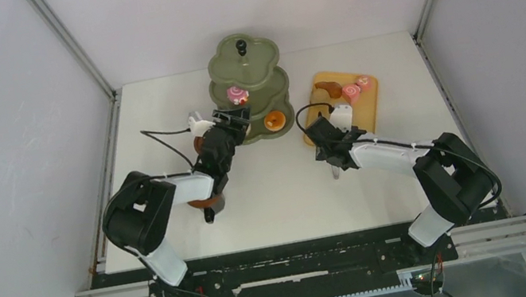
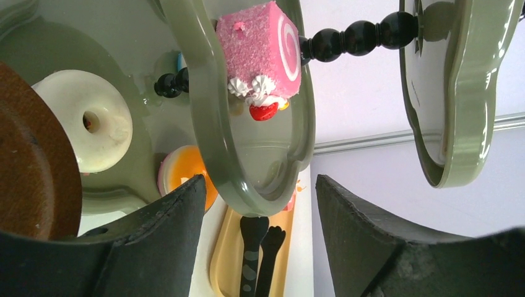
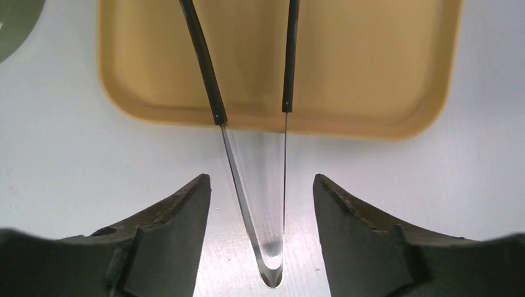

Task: Serve the afternoon tea
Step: Move the desert table to the center of the board.

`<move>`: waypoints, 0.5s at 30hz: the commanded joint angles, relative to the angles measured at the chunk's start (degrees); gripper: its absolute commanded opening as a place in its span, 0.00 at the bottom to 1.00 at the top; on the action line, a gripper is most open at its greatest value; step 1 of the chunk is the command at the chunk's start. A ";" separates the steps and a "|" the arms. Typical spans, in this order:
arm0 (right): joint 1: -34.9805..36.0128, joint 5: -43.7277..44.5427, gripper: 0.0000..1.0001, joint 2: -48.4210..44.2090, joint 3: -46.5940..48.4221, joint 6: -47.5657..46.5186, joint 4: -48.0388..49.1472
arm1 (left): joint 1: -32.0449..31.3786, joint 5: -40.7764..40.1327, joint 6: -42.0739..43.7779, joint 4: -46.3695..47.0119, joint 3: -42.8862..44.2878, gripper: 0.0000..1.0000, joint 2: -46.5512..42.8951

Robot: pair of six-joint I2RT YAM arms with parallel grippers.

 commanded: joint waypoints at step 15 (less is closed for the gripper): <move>-4.22 -0.41 0.72 6.47 6.17 -4.37 3.15 | -1.98 -1.49 9.98 -3.15 0.71 0.72 -5.84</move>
